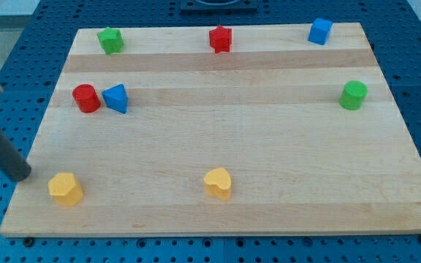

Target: Push the yellow hexagon diagonally above the yellow heart

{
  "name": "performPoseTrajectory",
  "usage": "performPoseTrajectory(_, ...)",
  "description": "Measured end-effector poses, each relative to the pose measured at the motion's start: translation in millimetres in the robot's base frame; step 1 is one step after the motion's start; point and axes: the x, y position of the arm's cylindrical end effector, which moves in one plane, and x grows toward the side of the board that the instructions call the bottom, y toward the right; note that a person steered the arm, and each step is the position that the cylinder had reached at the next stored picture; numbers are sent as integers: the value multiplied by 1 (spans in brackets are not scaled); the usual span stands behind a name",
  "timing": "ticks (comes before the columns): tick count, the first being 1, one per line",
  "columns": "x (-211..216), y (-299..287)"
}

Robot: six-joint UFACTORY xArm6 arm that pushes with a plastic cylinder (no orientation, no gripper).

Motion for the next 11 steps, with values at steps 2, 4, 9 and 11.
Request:
performPoseTrajectory(2,38,25)
performPoseTrajectory(4,36,70)
performPoseTrajectory(9,-29,147)
performPoseTrajectory(11,-37,181)
